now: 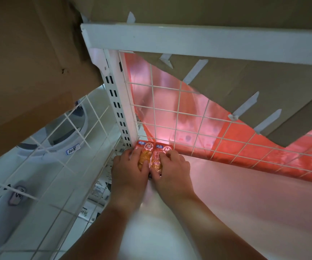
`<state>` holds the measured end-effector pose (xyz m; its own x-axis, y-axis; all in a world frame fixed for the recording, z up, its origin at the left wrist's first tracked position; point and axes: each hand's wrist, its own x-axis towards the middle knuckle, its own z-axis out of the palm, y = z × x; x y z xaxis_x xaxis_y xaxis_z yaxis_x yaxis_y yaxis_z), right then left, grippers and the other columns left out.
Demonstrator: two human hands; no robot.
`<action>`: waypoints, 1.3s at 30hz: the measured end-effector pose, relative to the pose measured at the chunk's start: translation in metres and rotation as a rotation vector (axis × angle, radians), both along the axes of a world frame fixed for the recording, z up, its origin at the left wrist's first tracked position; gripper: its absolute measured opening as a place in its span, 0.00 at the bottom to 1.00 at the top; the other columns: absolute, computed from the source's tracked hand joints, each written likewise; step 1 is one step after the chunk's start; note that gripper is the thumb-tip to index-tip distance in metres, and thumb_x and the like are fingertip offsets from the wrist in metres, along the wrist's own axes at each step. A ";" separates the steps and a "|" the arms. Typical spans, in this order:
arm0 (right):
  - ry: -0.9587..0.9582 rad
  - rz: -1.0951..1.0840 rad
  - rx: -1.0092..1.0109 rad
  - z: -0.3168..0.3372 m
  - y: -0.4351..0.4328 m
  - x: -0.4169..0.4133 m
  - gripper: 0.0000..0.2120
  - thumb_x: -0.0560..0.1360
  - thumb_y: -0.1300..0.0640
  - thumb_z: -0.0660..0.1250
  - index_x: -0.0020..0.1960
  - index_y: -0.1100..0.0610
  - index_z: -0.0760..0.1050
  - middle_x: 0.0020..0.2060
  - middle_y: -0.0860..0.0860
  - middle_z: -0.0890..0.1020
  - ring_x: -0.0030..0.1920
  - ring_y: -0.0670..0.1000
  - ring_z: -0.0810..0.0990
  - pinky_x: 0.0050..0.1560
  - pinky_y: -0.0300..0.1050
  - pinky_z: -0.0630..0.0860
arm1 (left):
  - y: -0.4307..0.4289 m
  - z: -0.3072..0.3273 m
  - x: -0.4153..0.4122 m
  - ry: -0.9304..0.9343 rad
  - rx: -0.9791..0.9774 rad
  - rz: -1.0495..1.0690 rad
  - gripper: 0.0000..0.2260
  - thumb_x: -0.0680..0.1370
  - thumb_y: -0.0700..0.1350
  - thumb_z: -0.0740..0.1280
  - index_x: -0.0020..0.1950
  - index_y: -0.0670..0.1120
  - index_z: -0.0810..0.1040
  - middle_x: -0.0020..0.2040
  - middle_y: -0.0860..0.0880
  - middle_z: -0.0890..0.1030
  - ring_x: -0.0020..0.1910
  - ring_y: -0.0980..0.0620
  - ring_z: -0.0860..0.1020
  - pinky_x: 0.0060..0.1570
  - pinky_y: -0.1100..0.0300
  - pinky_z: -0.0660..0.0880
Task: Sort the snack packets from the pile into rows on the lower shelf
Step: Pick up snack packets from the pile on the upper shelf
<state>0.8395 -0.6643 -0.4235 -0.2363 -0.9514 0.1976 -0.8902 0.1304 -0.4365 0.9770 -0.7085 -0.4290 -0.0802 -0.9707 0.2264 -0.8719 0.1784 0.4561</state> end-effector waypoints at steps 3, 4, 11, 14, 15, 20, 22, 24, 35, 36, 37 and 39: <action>-0.011 0.019 0.025 0.003 0.001 -0.003 0.24 0.76 0.37 0.58 0.64 0.49 0.76 0.61 0.48 0.74 0.60 0.54 0.73 0.59 0.54 0.70 | 0.001 0.002 0.002 0.052 0.031 -0.007 0.23 0.80 0.54 0.66 0.76 0.53 0.74 0.67 0.48 0.78 0.61 0.44 0.72 0.63 0.48 0.73; 0.004 0.031 0.031 0.004 0.002 -0.003 0.23 0.76 0.37 0.59 0.64 0.49 0.76 0.61 0.48 0.73 0.60 0.54 0.73 0.59 0.54 0.70 | 0.002 0.002 0.004 0.060 0.042 -0.015 0.24 0.80 0.54 0.65 0.76 0.53 0.74 0.67 0.48 0.78 0.60 0.45 0.73 0.62 0.48 0.74; 0.071 0.063 0.048 0.007 0.015 -0.001 0.23 0.77 0.37 0.60 0.64 0.49 0.75 0.60 0.49 0.74 0.58 0.55 0.73 0.57 0.55 0.70 | 0.019 0.000 0.008 -0.028 0.032 -0.015 0.23 0.80 0.53 0.66 0.75 0.52 0.76 0.68 0.48 0.78 0.61 0.46 0.72 0.64 0.52 0.71; 0.087 0.046 0.055 0.007 0.015 0.000 0.23 0.76 0.37 0.60 0.64 0.49 0.75 0.61 0.49 0.73 0.58 0.55 0.72 0.58 0.55 0.69 | 0.021 -0.001 0.009 -0.025 -0.005 0.002 0.23 0.80 0.55 0.65 0.74 0.51 0.76 0.64 0.48 0.80 0.57 0.46 0.72 0.60 0.51 0.73; 0.087 0.041 0.056 0.008 0.014 0.001 0.22 0.76 0.37 0.61 0.64 0.48 0.75 0.61 0.49 0.73 0.59 0.55 0.72 0.58 0.54 0.69 | 0.021 -0.001 0.009 -0.018 -0.012 0.002 0.23 0.79 0.56 0.64 0.73 0.51 0.76 0.63 0.48 0.80 0.57 0.46 0.72 0.59 0.50 0.73; -0.009 0.046 0.104 0.021 0.020 0.001 0.23 0.77 0.40 0.63 0.68 0.48 0.73 0.66 0.50 0.71 0.64 0.57 0.71 0.64 0.54 0.68 | 0.019 0.005 0.011 0.019 0.032 -0.050 0.23 0.79 0.51 0.68 0.74 0.49 0.77 0.62 0.42 0.81 0.57 0.39 0.75 0.61 0.48 0.73; -0.090 0.042 0.105 0.038 0.033 -0.006 0.26 0.78 0.42 0.65 0.72 0.50 0.71 0.70 0.51 0.69 0.68 0.57 0.70 0.69 0.52 0.67 | 0.027 0.015 0.011 0.015 0.058 -0.038 0.24 0.79 0.52 0.68 0.75 0.52 0.76 0.63 0.43 0.81 0.59 0.39 0.77 0.61 0.48 0.74; -0.054 0.039 0.075 0.058 0.054 -0.019 0.28 0.78 0.43 0.66 0.75 0.51 0.70 0.71 0.52 0.70 0.70 0.56 0.70 0.72 0.50 0.66 | 0.039 0.033 0.008 0.028 0.039 -0.030 0.23 0.77 0.52 0.70 0.73 0.51 0.78 0.64 0.43 0.81 0.60 0.37 0.78 0.60 0.46 0.76; 0.003 -0.283 -0.305 0.196 0.215 -0.090 0.22 0.76 0.48 0.70 0.66 0.60 0.79 0.62 0.56 0.80 0.64 0.58 0.77 0.67 0.50 0.71 | 0.139 0.203 -0.094 0.505 -0.307 -0.764 0.17 0.76 0.49 0.69 0.65 0.51 0.81 0.59 0.53 0.82 0.58 0.51 0.76 0.62 0.65 0.66; 0.026 -0.298 -0.339 0.216 0.228 -0.093 0.23 0.76 0.47 0.68 0.65 0.60 0.79 0.61 0.57 0.80 0.63 0.57 0.76 0.66 0.49 0.70 | 0.152 0.222 -0.103 0.533 -0.319 -0.825 0.17 0.76 0.49 0.69 0.65 0.52 0.81 0.59 0.54 0.82 0.57 0.52 0.77 0.64 0.69 0.63; 0.059 -0.302 -0.366 0.236 0.237 -0.096 0.24 0.76 0.46 0.67 0.65 0.61 0.79 0.60 0.57 0.80 0.63 0.56 0.76 0.65 0.49 0.69 | 0.162 0.240 -0.111 0.542 -0.339 -0.869 0.17 0.76 0.49 0.70 0.65 0.52 0.81 0.59 0.54 0.81 0.57 0.51 0.77 0.65 0.72 0.60; 0.120 -0.318 -0.421 0.278 0.264 -0.103 0.26 0.77 0.43 0.63 0.66 0.60 0.78 0.62 0.56 0.79 0.65 0.55 0.75 0.66 0.48 0.69 | 0.186 0.278 -0.126 0.557 -0.405 -0.935 0.18 0.77 0.50 0.70 0.67 0.51 0.81 0.62 0.52 0.82 0.60 0.49 0.78 0.66 0.74 0.58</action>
